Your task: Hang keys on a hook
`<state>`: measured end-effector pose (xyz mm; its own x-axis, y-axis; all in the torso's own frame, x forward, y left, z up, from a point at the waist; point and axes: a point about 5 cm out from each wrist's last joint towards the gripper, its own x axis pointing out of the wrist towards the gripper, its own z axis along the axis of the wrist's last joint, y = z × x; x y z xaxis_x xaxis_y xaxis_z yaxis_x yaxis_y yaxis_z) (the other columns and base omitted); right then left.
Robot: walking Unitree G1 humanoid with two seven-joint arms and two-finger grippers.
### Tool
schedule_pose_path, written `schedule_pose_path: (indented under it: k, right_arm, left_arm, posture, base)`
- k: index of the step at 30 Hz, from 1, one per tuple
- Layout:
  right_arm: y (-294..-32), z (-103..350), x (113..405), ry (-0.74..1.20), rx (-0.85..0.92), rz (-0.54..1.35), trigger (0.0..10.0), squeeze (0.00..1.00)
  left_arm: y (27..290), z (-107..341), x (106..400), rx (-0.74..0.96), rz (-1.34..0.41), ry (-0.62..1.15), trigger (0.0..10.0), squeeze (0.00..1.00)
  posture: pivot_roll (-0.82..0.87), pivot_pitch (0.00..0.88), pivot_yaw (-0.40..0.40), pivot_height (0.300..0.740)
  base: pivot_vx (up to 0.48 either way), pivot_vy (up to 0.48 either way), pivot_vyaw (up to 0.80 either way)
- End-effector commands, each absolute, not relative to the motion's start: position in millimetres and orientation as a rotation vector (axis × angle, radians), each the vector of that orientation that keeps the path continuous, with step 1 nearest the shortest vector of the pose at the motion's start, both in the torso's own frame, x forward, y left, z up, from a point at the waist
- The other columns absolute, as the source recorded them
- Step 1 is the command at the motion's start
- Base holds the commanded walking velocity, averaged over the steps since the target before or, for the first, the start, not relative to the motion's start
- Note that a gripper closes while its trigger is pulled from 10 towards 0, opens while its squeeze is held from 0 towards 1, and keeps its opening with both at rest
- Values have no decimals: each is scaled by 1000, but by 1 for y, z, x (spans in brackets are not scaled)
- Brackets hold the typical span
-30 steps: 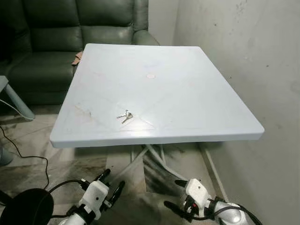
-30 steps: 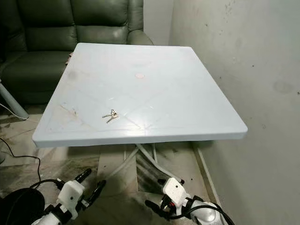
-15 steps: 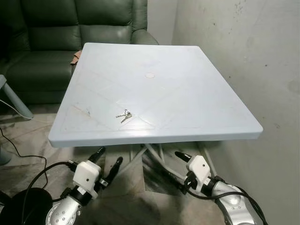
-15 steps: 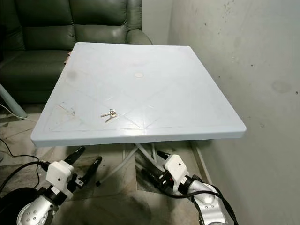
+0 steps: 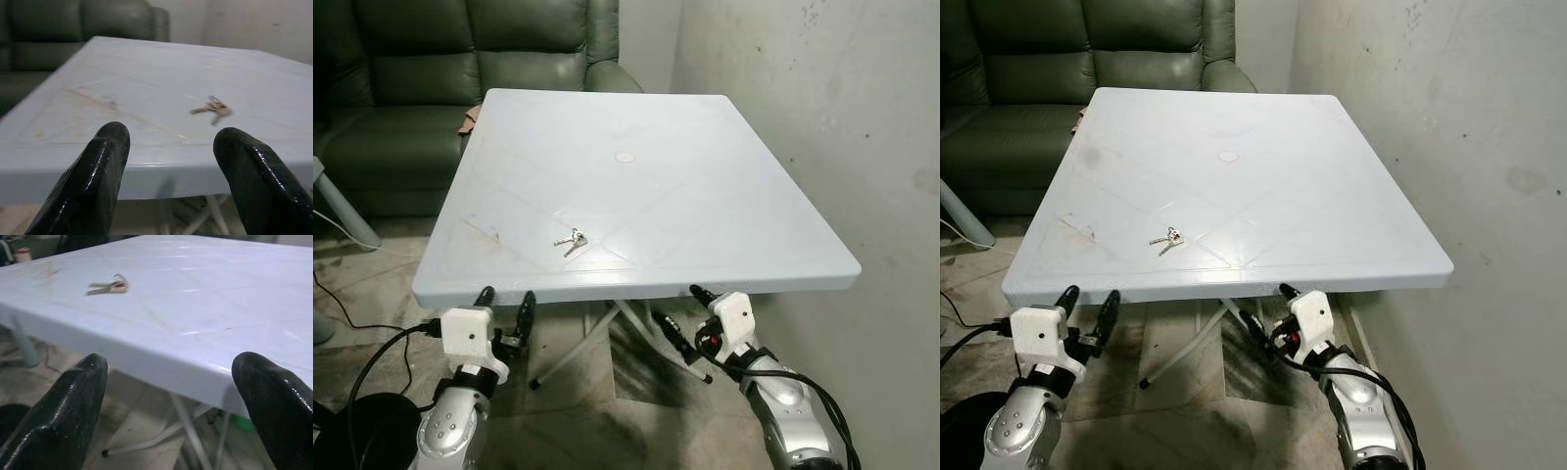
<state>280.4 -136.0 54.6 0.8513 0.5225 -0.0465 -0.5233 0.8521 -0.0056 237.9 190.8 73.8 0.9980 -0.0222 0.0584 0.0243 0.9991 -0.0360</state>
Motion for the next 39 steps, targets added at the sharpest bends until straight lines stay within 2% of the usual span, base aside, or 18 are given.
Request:
schedule_pose_path:
  k: [1,10,13,29,39]
  right_arm:
    - [-138,60,285,28,-15,516,10000,0]
    - [-142,60,286,39,-21,464,10000,0]
    - [-144,59,286,40,-26,433,10000,0]
    - [-144,64,290,22,-4,407,10000,0]
    - [-145,83,296,-38,30,389,10000,0]
  left_arm:
    - [193,78,240,-48,7,-62,10000,0]
    - [199,77,240,-87,39,-37,10000,0]
    - [212,80,245,-98,96,-50,10000,0]
    - [215,83,244,-112,95,-48,10000,0]
    - [216,83,242,-120,116,-49,10000,0]
  posture:
    - [-53,0,-45,732]
    - [-52,0,-42,732]
    - [-52,0,-43,732]
    - [-48,0,-48,732]
    - [-55,0,-51,732]
  base:
    - [0,0,0]
    - [0,0,0]
    - [0,0,0]
    - [0,0,0]
    - [0,298,0]
